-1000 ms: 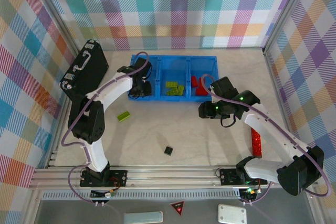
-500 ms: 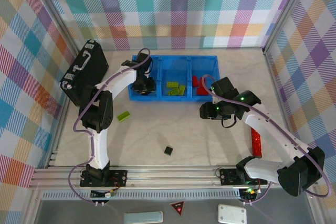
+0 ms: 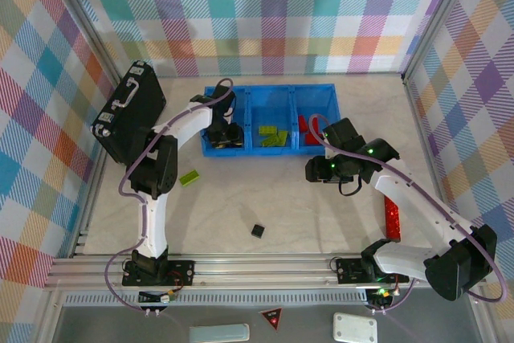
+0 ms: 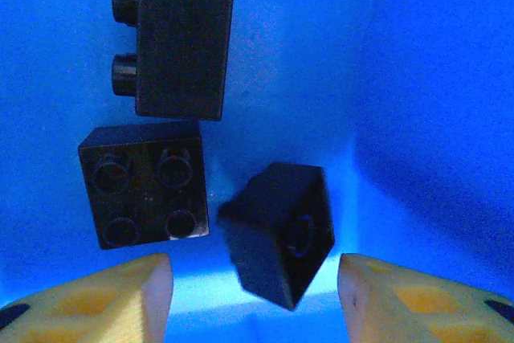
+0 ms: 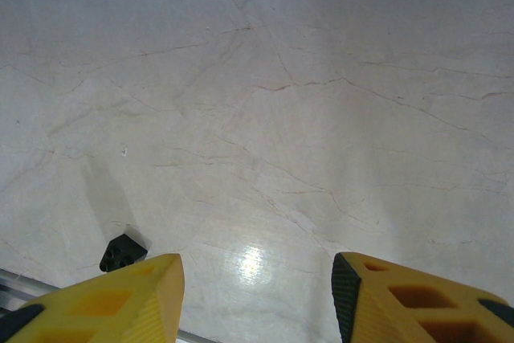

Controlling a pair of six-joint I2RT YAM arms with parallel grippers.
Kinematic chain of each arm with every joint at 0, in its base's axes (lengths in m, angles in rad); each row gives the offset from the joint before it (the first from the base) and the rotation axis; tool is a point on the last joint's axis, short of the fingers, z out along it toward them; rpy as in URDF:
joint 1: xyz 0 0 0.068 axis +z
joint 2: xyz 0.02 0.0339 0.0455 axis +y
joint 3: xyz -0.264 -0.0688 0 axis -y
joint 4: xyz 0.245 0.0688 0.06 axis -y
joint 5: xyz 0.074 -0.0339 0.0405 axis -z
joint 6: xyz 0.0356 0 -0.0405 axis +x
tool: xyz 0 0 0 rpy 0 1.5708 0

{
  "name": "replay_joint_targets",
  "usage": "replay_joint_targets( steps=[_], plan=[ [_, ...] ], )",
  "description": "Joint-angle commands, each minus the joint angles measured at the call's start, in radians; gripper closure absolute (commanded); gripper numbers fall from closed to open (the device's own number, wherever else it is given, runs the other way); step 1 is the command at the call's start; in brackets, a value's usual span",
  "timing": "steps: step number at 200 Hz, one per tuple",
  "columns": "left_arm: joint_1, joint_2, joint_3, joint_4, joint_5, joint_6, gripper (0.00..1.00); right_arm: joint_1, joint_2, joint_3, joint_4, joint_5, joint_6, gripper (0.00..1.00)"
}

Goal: Sort the legos into containers by color
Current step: Place the lego in the container, then pick up the lego from the middle-left of the table.

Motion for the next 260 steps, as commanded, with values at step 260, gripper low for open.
replay_joint_targets(
  steps=[260],
  plan=[
    [0.161, -0.462, -0.239, -0.051, -0.069, 0.041, 0.44, 0.004, 0.029, 0.037, 0.03, -0.048, 0.004, 0.47]
  ],
)
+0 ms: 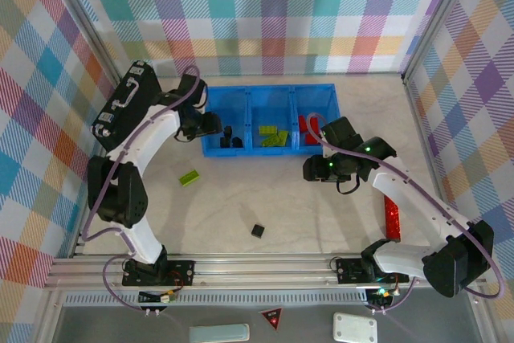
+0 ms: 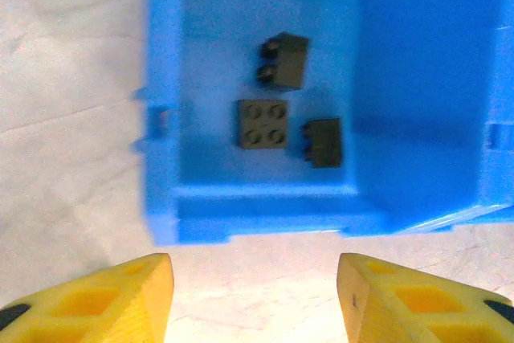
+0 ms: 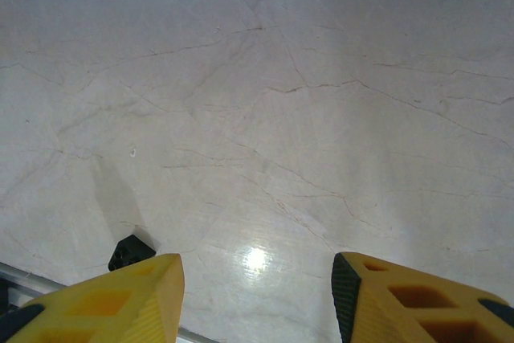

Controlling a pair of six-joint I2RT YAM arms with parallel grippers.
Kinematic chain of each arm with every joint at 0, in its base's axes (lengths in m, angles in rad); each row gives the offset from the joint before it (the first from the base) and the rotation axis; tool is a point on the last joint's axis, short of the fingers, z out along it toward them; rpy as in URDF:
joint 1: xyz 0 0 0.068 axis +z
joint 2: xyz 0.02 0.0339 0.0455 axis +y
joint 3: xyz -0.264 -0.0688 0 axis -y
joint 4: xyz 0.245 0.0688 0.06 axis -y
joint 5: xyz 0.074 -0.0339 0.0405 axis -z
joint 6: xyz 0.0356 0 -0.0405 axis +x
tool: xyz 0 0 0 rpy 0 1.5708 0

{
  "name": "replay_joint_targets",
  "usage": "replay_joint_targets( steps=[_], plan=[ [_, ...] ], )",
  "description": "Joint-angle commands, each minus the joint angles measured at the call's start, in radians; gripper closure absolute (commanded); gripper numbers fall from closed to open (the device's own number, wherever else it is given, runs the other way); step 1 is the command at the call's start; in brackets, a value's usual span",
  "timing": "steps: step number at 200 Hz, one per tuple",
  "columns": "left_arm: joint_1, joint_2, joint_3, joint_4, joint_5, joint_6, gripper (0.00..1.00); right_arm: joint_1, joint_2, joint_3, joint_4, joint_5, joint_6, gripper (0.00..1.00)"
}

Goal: Sort the legos into containers by color
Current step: Pick up the lego from the middle-left of the table.

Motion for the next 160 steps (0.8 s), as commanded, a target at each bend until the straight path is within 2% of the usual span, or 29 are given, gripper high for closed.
replay_joint_targets(
  steps=[1, 35, 73, 119, 160],
  plan=[
    [0.05, -0.073, -0.069, -0.014, -0.004, 0.015, 0.44, 0.005, 0.004, 0.031, 0.01, -0.021, 0.004, 0.47],
    [0.116, -0.131, -0.17, 0.005, -0.002, 0.017, 0.44, 0.006, 0.013, 0.035, 0.018, -0.035, 0.004, 0.47],
    [0.175, -0.141, -0.278, 0.062, 0.051, 0.015, 0.44, 0.006, 0.017, 0.04, 0.023, -0.046, 0.006, 0.47],
    [0.208, -0.104, -0.398, 0.155, 0.092, -0.009, 0.43, 0.007, 0.007, 0.033, 0.017, -0.042, 0.01, 0.46],
    [0.211, -0.052, -0.44, 0.2, 0.114, -0.012, 0.43, 0.007, 0.003, 0.029, 0.015, -0.038, 0.009, 0.46]
  ],
)
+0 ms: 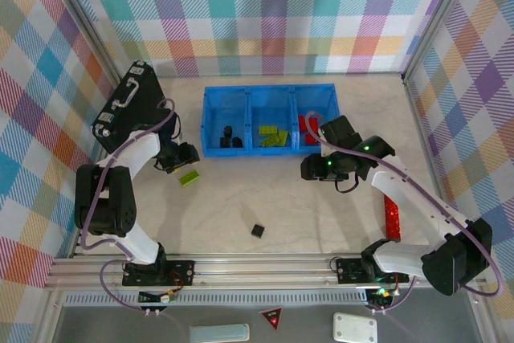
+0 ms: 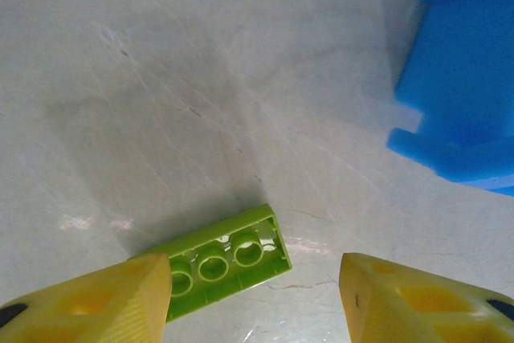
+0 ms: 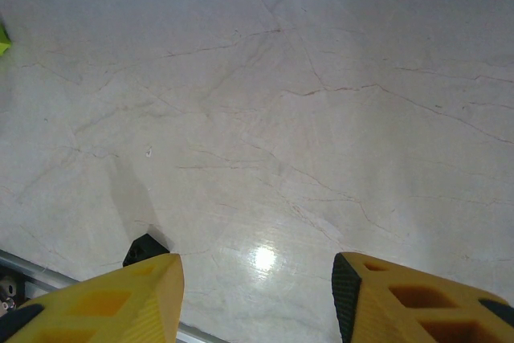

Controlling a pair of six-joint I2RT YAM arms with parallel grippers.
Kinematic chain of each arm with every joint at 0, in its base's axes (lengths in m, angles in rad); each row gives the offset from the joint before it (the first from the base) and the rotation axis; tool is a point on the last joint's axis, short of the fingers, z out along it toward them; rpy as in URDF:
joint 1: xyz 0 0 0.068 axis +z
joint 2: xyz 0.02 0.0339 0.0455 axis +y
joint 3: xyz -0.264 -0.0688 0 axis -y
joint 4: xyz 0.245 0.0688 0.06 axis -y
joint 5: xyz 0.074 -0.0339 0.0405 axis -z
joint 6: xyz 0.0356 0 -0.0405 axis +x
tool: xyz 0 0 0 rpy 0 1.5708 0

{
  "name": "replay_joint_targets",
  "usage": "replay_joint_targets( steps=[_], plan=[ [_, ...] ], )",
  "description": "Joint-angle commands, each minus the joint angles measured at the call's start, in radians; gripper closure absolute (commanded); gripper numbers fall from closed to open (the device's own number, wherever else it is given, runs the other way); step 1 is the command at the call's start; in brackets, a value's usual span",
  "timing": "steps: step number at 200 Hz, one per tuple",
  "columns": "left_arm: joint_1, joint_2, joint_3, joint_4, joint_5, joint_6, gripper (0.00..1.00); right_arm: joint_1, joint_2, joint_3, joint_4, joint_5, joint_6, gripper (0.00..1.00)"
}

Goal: Sort the legos into containers by color
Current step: Pick up the lego from the middle-left of the table.

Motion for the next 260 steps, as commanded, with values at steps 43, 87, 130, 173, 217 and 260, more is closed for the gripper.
replay_joint_targets(
  steps=[43, 87, 130, 173, 217, 260],
  plan=[
    [0.014, 0.067, -0.033, 0.056, 0.033, 0.005, 0.4, 0.007, -0.006, 0.025, 0.002, -0.011, 0.01, 0.46],
    [0.016, 0.082, -0.047, 0.048, 0.022, 0.013, 0.38, 0.006, 0.0, 0.025, 0.008, -0.017, 0.013, 0.46],
    [0.014, 0.072, -0.058, 0.039, 0.038, 0.013, 0.37, 0.008, -0.002, 0.022, 0.008, -0.017, 0.015, 0.46],
    [0.001, 0.055, -0.079, 0.024, 0.048, 0.014, 0.35, 0.01, -0.003, 0.014, 0.016, -0.022, 0.02, 0.47],
    [-0.038, 0.044, -0.082, -0.002, 0.023, 0.024, 0.35, 0.012, -0.002, 0.01, 0.019, -0.023, 0.023, 0.47],
    [-0.068, 0.046, -0.071, -0.027, -0.008, 0.031, 0.38, 0.015, 0.0, 0.007, 0.021, -0.022, 0.024, 0.47]
  ],
)
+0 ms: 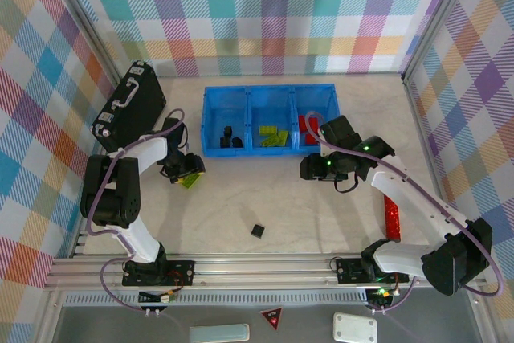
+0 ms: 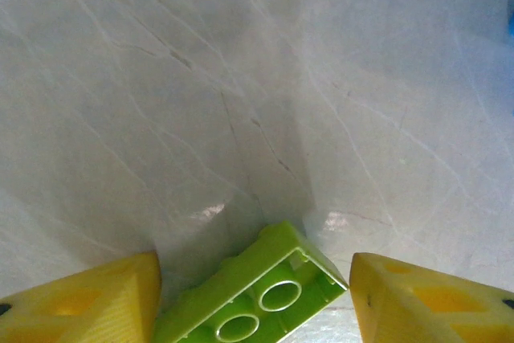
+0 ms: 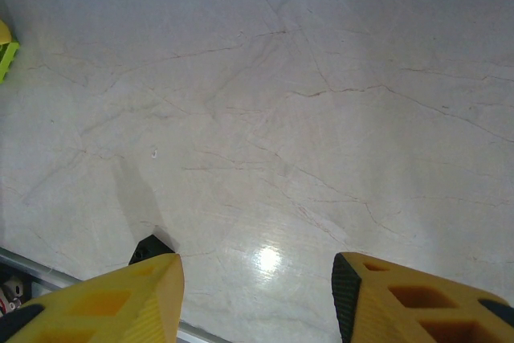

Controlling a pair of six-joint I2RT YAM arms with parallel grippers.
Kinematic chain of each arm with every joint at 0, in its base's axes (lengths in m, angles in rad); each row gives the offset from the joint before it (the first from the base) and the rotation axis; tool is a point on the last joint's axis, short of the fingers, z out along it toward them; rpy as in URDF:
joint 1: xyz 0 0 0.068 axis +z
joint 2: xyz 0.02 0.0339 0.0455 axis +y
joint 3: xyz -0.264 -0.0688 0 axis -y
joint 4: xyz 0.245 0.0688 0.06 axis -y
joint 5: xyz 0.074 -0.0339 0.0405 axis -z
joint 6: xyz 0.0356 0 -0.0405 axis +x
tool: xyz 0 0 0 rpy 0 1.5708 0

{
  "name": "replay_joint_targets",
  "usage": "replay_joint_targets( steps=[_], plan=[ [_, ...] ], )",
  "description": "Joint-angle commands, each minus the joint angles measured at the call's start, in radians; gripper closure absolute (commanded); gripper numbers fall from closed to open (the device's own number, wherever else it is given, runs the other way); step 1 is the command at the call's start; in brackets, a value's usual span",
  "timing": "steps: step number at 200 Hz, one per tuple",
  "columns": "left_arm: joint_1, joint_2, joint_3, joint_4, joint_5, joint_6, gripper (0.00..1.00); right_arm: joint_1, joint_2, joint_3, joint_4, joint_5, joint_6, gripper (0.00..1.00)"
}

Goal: Sort the legos into containers by color
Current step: Pick up the lego from the middle-left of the table.

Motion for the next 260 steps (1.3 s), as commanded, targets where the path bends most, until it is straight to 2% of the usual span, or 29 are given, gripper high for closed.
replay_joint_targets(
  steps=[1, 78, 165, 207, 260],
  plan=[
    [-0.023, -0.024, -0.004, -0.067, -0.009, 0.018, 0.38, 0.008, -0.001, 0.007, 0.014, -0.016, 0.011, 0.47],
    [-0.088, -0.034, 0.01, -0.116, -0.096, 0.024, 0.41, 0.013, 0.003, -0.001, 0.021, -0.015, 0.017, 0.47],
    [-0.166, -0.03, 0.041, -0.159, -0.157, 0.014, 0.52, 0.015, -0.013, -0.012, 0.023, -0.011, 0.018, 0.47],
    [-0.18, -0.027, 0.051, -0.166, -0.168, 0.007, 0.58, 0.014, -0.025, -0.012, 0.017, -0.008, 0.019, 0.47],
    [-0.189, -0.007, 0.059, -0.169, -0.171, 0.004, 0.58, 0.015, -0.043, -0.019, 0.01, -0.001, 0.017, 0.47]
  ],
)
